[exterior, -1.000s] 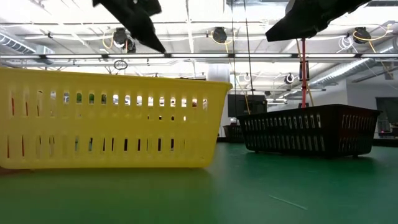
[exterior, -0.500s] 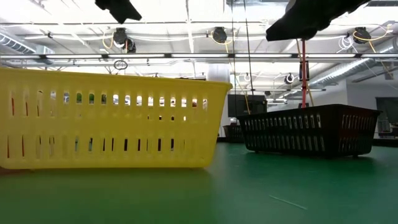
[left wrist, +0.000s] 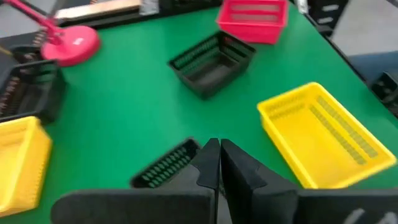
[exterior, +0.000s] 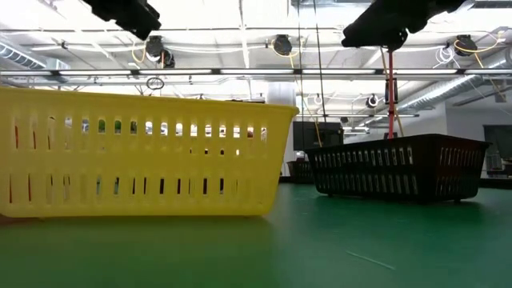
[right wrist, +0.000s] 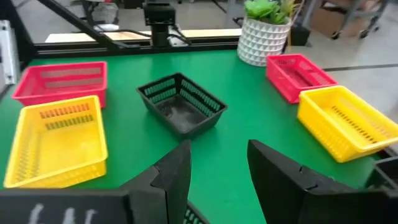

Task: Stack baskets by color
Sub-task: Stack the bottom left red basket on the top red basket

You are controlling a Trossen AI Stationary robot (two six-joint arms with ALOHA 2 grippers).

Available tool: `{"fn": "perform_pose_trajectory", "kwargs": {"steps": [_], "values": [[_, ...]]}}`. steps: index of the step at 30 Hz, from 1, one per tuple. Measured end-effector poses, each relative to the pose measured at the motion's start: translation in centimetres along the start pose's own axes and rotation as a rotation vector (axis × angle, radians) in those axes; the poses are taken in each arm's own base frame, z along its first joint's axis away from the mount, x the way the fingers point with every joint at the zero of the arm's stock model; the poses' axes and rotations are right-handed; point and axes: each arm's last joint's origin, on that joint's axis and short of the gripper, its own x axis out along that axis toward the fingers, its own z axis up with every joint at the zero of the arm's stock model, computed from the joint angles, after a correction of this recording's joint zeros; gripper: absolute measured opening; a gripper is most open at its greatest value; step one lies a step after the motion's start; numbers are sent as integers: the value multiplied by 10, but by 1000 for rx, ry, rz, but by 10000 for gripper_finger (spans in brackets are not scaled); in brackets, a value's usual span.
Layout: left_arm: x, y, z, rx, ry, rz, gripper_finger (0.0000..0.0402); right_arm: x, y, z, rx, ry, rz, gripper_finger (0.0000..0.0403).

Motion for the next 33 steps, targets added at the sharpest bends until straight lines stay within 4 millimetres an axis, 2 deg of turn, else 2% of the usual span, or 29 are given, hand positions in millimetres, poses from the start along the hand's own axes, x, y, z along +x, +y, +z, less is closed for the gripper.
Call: {"fn": "perform_pose_trajectory", "kwargs": {"steps": [5,7,10,17,20,24,28,33], "values": [[1,-19,1,14,7,7,19,-1,1,1,33,10,31,150],[-1,-26,2,14,16,-3,19,-3,2,8,48,42,73,150],[-6,-34,7,-8,22,-18,19,-6,6,20,76,134,83,150],[-16,-52,23,-28,120,-1,19,-10,23,40,9,339,116,150],[-13,-59,29,-33,177,-6,20,-16,29,53,11,421,123,150],[-6,-72,37,-14,223,-30,22,-23,37,59,14,473,124,150],[4,-87,39,12,306,-27,50,-25,46,54,17,455,126,150],[18,-117,41,40,472,-93,124,-20,53,37,13,425,99,150]]}}
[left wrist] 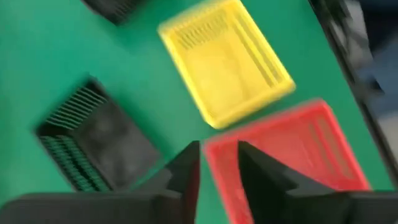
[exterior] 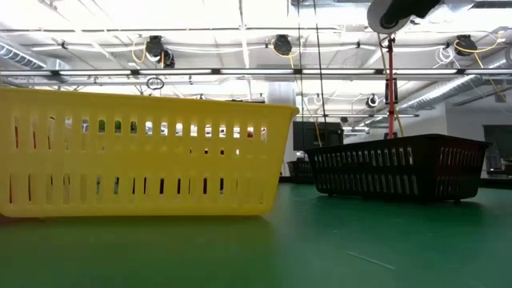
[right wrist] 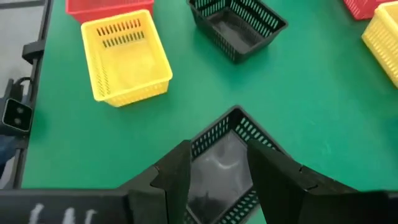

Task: Stack baskets by color
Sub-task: Stack the bottom left red basket on the top red basket

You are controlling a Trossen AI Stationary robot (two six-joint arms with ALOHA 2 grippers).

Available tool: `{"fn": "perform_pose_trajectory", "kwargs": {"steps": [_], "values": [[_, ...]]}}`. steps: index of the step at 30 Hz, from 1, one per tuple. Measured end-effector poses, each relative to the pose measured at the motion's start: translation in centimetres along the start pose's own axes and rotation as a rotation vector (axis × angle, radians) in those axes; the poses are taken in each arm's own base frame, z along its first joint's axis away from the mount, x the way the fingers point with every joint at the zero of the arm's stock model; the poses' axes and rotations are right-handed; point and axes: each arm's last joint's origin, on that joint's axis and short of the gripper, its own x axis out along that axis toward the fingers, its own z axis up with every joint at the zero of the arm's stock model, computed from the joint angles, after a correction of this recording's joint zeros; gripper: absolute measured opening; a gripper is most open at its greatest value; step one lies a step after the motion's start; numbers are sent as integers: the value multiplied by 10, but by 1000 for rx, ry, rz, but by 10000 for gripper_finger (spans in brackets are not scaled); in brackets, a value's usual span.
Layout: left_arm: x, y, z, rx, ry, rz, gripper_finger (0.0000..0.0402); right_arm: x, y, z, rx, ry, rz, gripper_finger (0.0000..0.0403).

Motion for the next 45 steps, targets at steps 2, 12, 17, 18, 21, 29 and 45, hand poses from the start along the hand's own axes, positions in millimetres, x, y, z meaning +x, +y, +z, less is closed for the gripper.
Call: {"fn": "perform_pose_trajectory", "kwargs": {"steps": [2,12,17,18,21,29,45], "values": [[4,-13,4,24,66,-15,153,6,1,-7,-5,3,4,150],[43,-70,-13,410,370,-147,235,20,2,-15,-90,-35,27,150],[57,-83,-21,566,451,-175,227,20,3,-14,-112,-50,33,150],[59,-84,-22,581,459,-174,223,20,3,-14,-113,-50,33,150],[70,-87,-24,603,489,-170,209,20,3,-14,-113,-50,33,150],[95,-93,-34,639,507,-172,167,19,4,-14,-114,-50,34,150],[109,-90,-48,710,521,-195,62,19,3,-14,-124,-50,33,150]]}}
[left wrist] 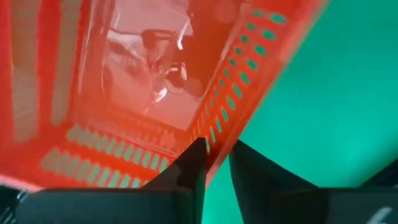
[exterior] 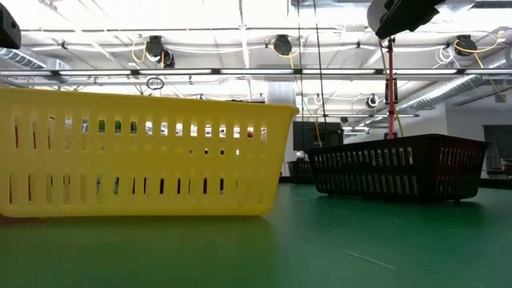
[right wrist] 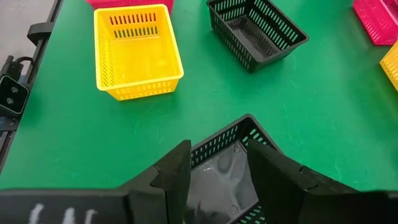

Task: Stack baskets by color
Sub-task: Stack the bottom left red basket on the top red basket

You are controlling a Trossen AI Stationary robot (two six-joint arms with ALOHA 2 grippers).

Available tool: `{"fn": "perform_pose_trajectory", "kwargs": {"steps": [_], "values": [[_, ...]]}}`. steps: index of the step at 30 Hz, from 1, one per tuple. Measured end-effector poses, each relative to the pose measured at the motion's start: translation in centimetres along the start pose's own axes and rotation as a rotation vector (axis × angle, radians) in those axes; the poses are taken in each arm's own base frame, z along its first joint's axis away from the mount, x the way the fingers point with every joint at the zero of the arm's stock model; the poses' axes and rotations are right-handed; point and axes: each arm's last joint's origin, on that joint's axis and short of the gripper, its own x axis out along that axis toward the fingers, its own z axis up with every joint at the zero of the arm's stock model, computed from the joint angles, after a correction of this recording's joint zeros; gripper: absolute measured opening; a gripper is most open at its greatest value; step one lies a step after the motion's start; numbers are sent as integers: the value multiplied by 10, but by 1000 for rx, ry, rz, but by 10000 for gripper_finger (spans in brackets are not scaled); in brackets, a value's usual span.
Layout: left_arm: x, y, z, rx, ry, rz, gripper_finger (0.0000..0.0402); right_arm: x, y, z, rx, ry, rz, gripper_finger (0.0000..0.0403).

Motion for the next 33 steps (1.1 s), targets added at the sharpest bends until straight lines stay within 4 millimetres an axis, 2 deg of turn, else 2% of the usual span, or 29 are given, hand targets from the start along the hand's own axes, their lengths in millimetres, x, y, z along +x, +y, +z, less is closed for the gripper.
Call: {"fn": "perform_pose_trajectory", "kwargs": {"steps": [6,12,15,20,25,29,33], "values": [[0,2,5,-26,-51,7,13,0,0,0,0,0,0,150],[0,3,6,-74,-68,8,24,0,0,0,0,0,0,150],[-3,3,7,-93,-73,8,17,0,0,0,0,0,0,150],[-25,11,10,-175,-152,11,12,0,0,0,-7,-1,0,150],[-56,21,7,-287,-240,29,10,0,0,1,-12,-6,2,150],[-80,29,0,-321,-254,43,9,2,0,-2,-10,-12,4,150],[-95,41,-10,-365,-199,91,7,7,-1,-8,-15,1,-2,150]]}}
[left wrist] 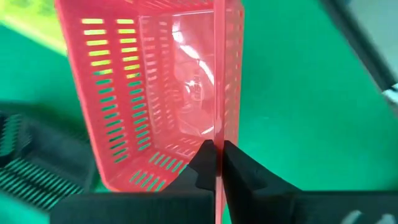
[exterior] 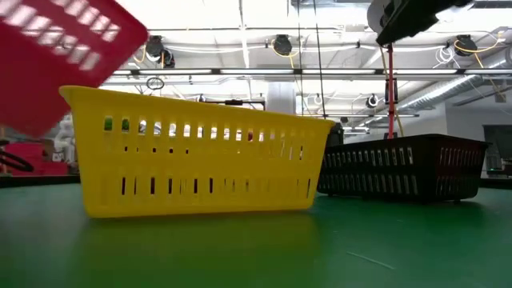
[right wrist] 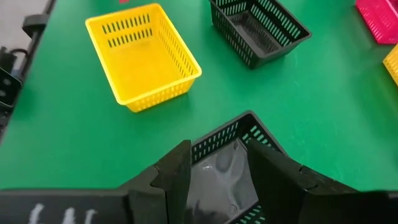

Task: Stack baskets by color
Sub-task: Stack the bottom left red basket on the top red basket

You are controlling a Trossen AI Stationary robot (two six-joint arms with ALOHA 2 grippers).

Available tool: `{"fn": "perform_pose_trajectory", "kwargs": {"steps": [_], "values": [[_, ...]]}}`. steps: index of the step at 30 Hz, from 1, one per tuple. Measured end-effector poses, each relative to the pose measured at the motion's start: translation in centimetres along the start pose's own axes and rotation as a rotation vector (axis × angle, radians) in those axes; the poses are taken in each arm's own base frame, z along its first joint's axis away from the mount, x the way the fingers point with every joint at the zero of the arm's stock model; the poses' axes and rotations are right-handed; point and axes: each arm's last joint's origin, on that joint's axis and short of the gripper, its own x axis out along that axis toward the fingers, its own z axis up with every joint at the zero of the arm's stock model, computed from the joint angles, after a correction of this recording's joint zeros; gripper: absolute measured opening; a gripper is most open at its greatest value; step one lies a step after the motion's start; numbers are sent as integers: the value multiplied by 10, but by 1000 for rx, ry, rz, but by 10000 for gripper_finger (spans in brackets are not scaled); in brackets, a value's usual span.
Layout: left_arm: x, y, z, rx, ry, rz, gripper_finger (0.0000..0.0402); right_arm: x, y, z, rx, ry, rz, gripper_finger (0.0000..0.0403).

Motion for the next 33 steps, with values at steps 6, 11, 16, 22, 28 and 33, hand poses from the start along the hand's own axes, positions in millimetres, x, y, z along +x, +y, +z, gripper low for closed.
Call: {"fn": "perform_pose_trajectory", "kwargs": {"steps": [6,11,16,22,28,33], "values": [[-14,25,1,-41,19,71,7,3,0,-3,-14,1,-1,150],[-25,52,2,-71,1,135,6,3,1,-1,-35,-21,8,150],[-34,82,-1,-85,6,164,6,3,1,0,-40,-24,9,150],[-40,119,-10,-83,46,239,7,3,1,0,-47,-23,9,150],[-41,153,-24,-99,86,278,6,3,1,0,-59,-23,9,150],[-41,176,-36,-106,141,338,6,3,1,0,-64,-23,9,150]]}}
